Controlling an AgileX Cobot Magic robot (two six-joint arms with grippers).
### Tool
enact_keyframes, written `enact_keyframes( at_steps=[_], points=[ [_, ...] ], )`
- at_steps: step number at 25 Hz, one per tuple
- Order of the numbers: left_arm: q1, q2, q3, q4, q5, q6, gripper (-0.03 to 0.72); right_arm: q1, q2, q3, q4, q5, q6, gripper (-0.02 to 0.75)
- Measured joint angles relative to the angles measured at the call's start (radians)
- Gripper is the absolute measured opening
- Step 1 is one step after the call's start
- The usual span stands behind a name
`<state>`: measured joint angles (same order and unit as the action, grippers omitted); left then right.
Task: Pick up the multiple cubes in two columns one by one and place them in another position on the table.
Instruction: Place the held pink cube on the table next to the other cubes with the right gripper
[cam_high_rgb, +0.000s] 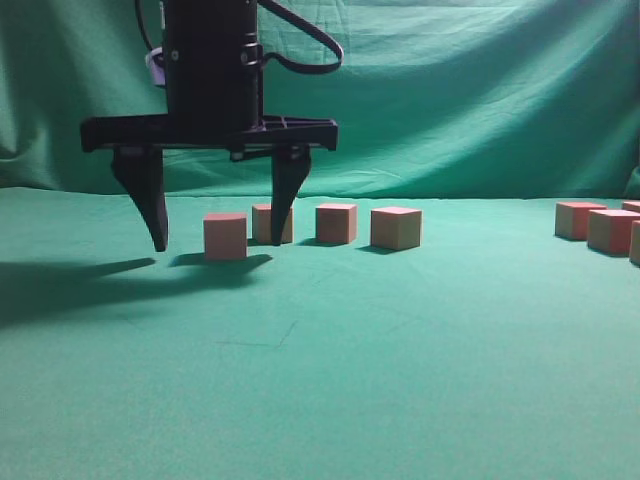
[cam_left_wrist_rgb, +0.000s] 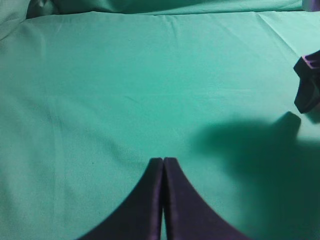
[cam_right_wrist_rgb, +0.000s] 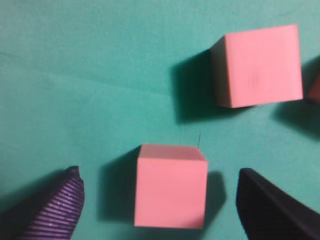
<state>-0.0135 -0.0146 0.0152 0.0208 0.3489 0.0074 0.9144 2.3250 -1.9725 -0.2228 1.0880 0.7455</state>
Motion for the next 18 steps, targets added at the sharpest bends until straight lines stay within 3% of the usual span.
enact_keyframes(
  at_steps=[10, 13, 18],
  points=[
    [0.0, 0.0, 0.0, 0.0, 0.0, 0.0, 0.0, 0.006, -0.089, -0.114, -0.007, 0.14, -0.256, 0.563],
    [0.0, 0.0, 0.0, 0.0, 0.0, 0.0, 0.0, 0.01, -0.164, -0.118, -0.02, 0.148, -0.3, 0.515],
    [0.0, 0.0, 0.0, 0.0, 0.0, 0.0, 0.0, 0.01, -0.303, -0.092, -0.041, 0.152, -0.382, 0.517]
  ],
)
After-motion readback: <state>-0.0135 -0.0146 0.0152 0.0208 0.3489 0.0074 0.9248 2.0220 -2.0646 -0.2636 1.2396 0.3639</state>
